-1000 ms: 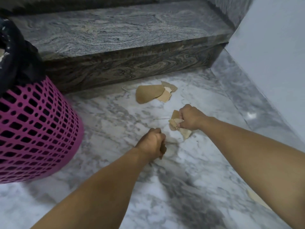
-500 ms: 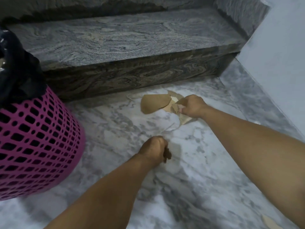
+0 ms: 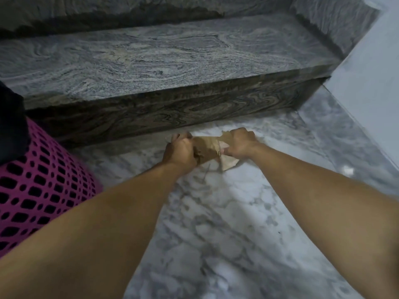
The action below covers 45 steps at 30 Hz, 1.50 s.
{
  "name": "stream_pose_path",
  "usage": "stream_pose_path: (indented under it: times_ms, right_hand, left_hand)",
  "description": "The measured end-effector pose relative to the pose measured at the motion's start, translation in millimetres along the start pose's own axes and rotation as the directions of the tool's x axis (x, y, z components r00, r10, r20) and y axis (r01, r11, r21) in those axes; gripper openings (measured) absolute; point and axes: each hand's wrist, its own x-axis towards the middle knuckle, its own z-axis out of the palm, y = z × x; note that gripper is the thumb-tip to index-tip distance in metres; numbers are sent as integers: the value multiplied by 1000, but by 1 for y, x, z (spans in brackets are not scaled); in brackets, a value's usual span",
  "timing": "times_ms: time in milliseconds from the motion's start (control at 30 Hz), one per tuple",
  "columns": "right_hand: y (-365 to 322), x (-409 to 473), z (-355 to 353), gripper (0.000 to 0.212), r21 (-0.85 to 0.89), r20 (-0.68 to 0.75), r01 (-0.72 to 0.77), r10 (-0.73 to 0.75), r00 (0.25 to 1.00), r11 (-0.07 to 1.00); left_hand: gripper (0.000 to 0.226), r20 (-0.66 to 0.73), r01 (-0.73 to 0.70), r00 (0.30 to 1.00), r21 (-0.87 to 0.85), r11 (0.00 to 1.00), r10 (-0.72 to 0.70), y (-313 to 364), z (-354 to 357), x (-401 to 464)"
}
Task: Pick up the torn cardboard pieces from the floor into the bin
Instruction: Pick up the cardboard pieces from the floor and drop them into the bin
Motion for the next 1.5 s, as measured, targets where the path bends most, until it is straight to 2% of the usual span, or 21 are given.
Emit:
stream_pose_path:
  times_ms: [100, 167, 200, 267, 333, 467, 633, 833, 967, 1067, 1167, 1267, 1433, 1500]
  right_hand:
    - [2, 3, 7, 71, -53, -41, 4, -6, 999, 999]
    - [3, 3, 10, 69, -76, -62, 26, -31, 998, 997]
    - [4, 3, 11, 67, -79, -71, 36, -41, 997, 996]
    - [5, 2, 11, 68, -68, -68, 41, -45, 997, 997]
    - [5, 2, 9, 71, -66, -48, 43, -46, 998, 997]
    - [-1, 0, 6, 72, -79, -13, 42, -43, 999, 996]
    - [-5, -9, 6, 76, -179, 11, 13, -11, 1000, 984]
    - [-4, -22, 3, 94, -149, 119, 51, -34, 992, 988]
    - [2, -36, 3, 87, -258, 127, 123, -92, 988, 958]
    - [9, -48, 2, 82, -294, 119, 104, -71, 990, 950]
    - [15, -62, 2, 63, -226, 111, 94, -70, 991, 970]
    - [7, -76, -14, 47, 12, 145, 72, -73, 987, 997]
    - [-30, -98, -80, 55, 96, 66, 164, -171, 983, 982]
    - [-54, -116, -115, 59, 114, -3, 202, -203, 979, 973]
  left_hand:
    - [71, 177, 36, 984, -10, 999, -33, 3, 1, 19]
    - [69, 240, -4, 971, 17, 1000, 0, 7, 3, 21]
    - [58, 235, -35, 972, 59, 998, 20, 10, 3, 20]
    - [35, 125, -75, 990, 117, 990, 61, 15, 3, 17]
    - [28, 51, -39, 998, 66, 997, 36, 17, 1, 14]
    - [18, 49, 37, 998, -59, 998, -34, 14, -18, 2]
    - [14, 26, 109, 994, -121, 987, -107, -5, -45, -15]
    - [23, 11, 101, 995, -133, 986, -100, -27, -60, -30]
    - [27, 11, 96, 995, -108, 989, -96, -27, -64, -45]
    - [22, 4, 126, 992, -71, 989, -126, -20, -75, -56]
    - [23, -7, 106, 994, 20, 994, -106, -4, -96, -65]
    - [34, -1, 81, 997, 91, 993, -81, 10, -127, -79]
    - [28, 16, 90, 996, 51, 995, -91, 21, -190, -103]
    - [23, -53, 87, 995, 15, 996, -86, 30, -231, -120]
